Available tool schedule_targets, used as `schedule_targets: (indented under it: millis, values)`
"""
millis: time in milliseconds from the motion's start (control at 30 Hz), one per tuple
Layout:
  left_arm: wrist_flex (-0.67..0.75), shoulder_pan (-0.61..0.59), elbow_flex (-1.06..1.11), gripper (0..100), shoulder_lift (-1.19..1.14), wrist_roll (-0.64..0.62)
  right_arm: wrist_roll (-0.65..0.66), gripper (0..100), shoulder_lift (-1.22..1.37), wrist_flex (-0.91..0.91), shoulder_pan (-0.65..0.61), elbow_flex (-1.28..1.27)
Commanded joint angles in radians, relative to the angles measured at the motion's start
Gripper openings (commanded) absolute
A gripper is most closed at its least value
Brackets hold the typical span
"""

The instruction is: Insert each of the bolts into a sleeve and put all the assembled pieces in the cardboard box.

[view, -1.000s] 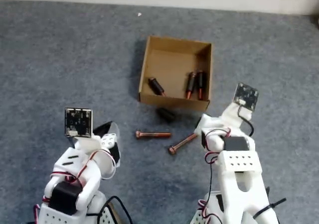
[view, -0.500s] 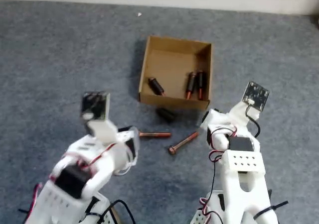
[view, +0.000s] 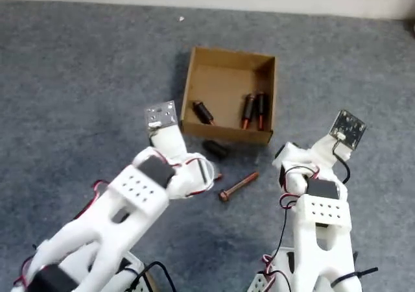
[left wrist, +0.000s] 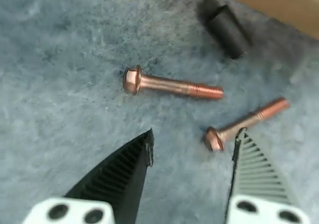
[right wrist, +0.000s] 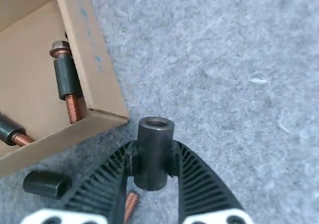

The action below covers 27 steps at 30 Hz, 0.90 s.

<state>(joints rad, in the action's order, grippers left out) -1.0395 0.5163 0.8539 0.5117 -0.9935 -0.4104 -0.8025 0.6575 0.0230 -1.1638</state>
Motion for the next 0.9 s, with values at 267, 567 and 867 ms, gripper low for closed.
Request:
schedule_targets:
  millis: [267, 567, 867]
  values:
    - [0.273, -0.065, -0.045, 25, -0.277, -0.110, -0.006, 0.5, -0.028, -0.030, 0.013, 0.010]
    - [0.362, -0.157, -0.054, 25, -0.409, -0.112, -0.006, 0.5, -0.028, -0.030, 0.013, 0.008]
    - [0.321, -0.157, -0.081, 17, -0.449, -0.109, -0.006, 0.5, -0.028, -0.030, 0.013, 0.008]
